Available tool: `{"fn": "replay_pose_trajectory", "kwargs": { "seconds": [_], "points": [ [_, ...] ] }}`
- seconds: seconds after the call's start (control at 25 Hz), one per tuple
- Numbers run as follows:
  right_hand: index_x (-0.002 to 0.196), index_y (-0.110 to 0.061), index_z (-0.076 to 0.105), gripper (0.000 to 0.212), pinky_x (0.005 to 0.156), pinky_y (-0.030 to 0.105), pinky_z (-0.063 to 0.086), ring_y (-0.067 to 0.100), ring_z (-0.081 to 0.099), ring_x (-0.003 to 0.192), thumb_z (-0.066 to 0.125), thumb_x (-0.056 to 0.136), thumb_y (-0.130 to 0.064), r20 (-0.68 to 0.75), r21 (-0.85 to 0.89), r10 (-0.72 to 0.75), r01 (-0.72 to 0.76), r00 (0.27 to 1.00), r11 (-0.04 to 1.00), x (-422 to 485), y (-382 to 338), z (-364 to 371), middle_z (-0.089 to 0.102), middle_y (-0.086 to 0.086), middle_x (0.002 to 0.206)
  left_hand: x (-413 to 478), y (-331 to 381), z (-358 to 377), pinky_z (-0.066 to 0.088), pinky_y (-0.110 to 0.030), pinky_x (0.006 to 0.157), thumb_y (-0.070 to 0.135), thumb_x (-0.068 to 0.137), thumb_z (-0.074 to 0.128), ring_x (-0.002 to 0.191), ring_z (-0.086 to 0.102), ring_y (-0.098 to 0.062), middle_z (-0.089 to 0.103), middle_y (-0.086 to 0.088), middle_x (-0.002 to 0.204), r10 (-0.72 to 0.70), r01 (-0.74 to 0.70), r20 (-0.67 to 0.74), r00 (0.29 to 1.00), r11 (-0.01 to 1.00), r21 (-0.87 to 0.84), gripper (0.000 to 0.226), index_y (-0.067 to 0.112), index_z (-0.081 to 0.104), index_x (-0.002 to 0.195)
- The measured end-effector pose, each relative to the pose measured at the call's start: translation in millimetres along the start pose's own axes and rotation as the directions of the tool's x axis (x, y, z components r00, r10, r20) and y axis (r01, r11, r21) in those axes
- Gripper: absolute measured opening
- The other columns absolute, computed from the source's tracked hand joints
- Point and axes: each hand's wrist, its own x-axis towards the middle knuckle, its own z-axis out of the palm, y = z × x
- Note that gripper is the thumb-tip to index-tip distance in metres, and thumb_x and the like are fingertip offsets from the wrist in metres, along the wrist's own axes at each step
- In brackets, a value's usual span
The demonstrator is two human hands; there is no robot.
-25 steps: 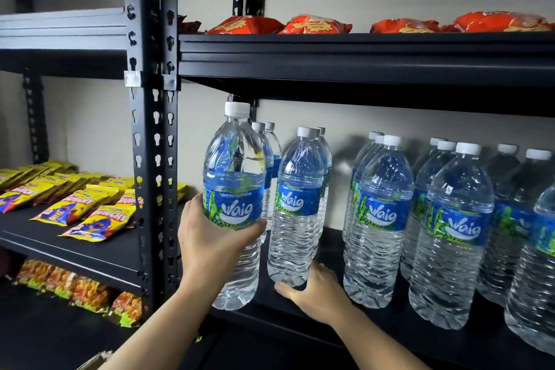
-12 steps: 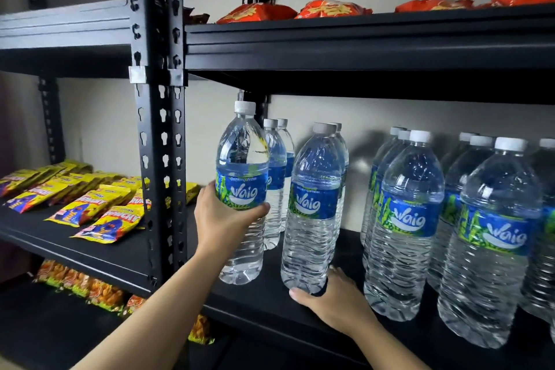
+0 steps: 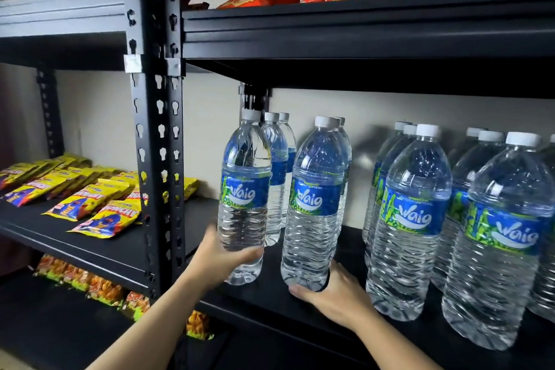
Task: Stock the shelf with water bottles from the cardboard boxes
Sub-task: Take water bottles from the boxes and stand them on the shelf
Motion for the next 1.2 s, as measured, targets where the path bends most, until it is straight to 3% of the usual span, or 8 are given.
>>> {"fn": "replay_pose_trajectory", "kwargs": {
  "seconds": [0.16,0.28,0.4,0.48,0.64,1.2],
  "points": [
    [0.125,-0.037,0.052,0.091,0.1,0.031,0.043,0.011,0.05,0.125,0.057,0.05,-0.09,-0.018,0.019,0.0,0.0,1.0,1.0,4,3,-1,0.054,-0.016,0.128,5,-23,0,0.042,-0.041,0.11,0.075,0.035,0.087,0.127,0.054,-0.016,0.057,0.0,0.138,-0.171,0.161,0.115,0.978,0.982,0.094,0.145,0.025,0.012,0.148],
    [0.127,-0.037,0.048,0.093,0.101,0.032,0.04,0.011,0.045,0.129,0.056,0.051,-0.089,-0.018,0.01,0.013,-0.013,1.0,1.0,2,3,0,0.048,-0.015,0.128,5,-10,0,0.036,-0.037,0.113,0.083,0.039,0.078,0.134,0.046,-0.021,0.045,-0.003,0.15,-0.22,0.194,0.141,0.965,0.966,0.173,0.155,0.023,-0.007,0.154],
    [0.129,-0.034,0.05,0.098,0.104,0.031,0.039,0.01,0.043,0.13,0.055,0.049,-0.09,-0.026,0.008,0.007,-0.007,1.0,1.0,5,4,2,0.048,-0.014,0.128,7,-5,7,0.039,-0.03,0.099,0.065,0.061,0.081,0.119,0.053,-0.018,0.052,0.003,0.136,-0.209,0.186,0.129,0.969,0.968,0.168,0.122,0.018,0.011,0.149],
    [0.128,-0.034,0.052,0.097,0.106,0.031,0.039,0.01,0.044,0.13,0.055,0.048,-0.09,-0.038,0.008,0.003,-0.003,0.999,1.0,7,6,4,0.049,-0.014,0.127,7,-4,11,0.041,-0.033,0.1,0.061,0.065,0.081,0.119,0.054,-0.019,0.055,0.003,0.132,-0.158,0.143,0.083,0.984,0.976,0.164,0.1,0.024,0.026,0.14],
    [0.129,-0.036,0.051,0.095,0.106,0.031,0.038,0.01,0.043,0.13,0.056,0.05,-0.088,-0.03,0.007,-0.006,0.007,1.0,1.0,7,7,4,0.049,-0.015,0.128,2,-3,17,0.037,-0.035,0.106,0.055,0.069,0.081,0.131,0.048,-0.024,0.05,-0.002,0.141,-0.111,0.101,0.035,0.993,0.969,0.227,0.101,0.021,0.024,0.146],
    [0.13,-0.036,0.053,0.095,0.107,0.031,0.038,0.013,0.046,0.13,0.055,0.051,-0.088,-0.026,0.003,-0.041,0.041,0.999,0.999,9,10,5,0.052,-0.012,0.134,-1,0,24,0.042,-0.028,0.092,0.049,0.071,0.082,0.122,0.056,-0.022,0.06,-0.002,0.129,-0.045,0.062,-0.063,0.997,0.955,0.291,0.078,0.016,0.047,0.133]
  ]
}}
